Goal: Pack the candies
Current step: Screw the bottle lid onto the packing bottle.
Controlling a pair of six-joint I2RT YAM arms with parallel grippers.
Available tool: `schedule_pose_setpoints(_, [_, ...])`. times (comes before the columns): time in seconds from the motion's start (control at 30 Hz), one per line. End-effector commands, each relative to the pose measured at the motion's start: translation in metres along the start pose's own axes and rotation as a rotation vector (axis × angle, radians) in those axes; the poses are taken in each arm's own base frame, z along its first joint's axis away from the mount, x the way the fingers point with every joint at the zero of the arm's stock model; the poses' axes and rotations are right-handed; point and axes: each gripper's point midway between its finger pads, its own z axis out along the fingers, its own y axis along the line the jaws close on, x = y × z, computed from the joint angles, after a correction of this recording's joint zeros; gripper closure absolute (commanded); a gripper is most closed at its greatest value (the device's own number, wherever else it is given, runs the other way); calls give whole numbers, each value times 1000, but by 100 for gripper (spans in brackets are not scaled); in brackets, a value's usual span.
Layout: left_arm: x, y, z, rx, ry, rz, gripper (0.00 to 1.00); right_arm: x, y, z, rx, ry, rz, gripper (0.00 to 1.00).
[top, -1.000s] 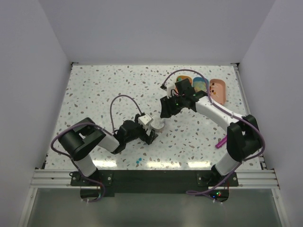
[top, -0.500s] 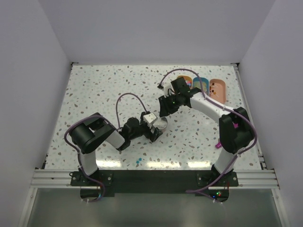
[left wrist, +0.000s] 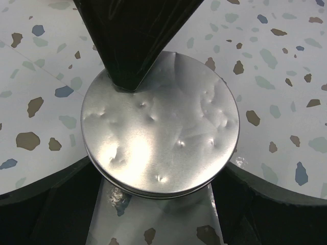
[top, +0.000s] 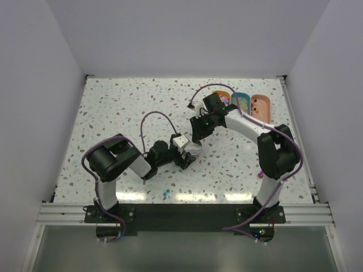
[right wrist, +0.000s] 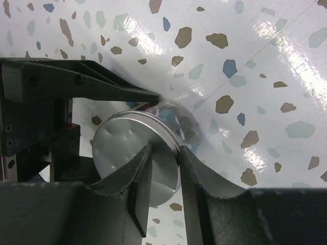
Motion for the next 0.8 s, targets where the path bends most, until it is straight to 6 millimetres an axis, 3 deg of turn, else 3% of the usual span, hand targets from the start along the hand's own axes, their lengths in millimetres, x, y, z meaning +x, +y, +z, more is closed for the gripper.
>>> schedule_pose_setpoints(0.0, [-24, 0, 9, 1, -84, 14, 18, -1, 0, -7, 9, 7, -26, 70])
schedule_pose_setpoints(0.37, [-20, 10, 9, -57, -66, 3, 18, 42, 5, -24, 40, 55, 31, 79])
schedule_pose_setpoints(0.57, [-14, 11, 8, -64, -50, 3, 18, 69, 25, -39, 3, 48, 126, 78])
schedule_pose_setpoints(0.63, [-13, 10, 8, -55, -46, 5, 18, 65, 21, -50, 48, 6, 125, 78])
schedule_pose_setpoints(0.73, [-12, 7, 9, -44, -43, 7, 18, 51, 11, -60, 99, -31, 89, 68])
schedule_pose_setpoints(0.77, [-10, 6, 9, -42, -35, 8, 18, 36, 11, -65, 103, -58, 68, 65])
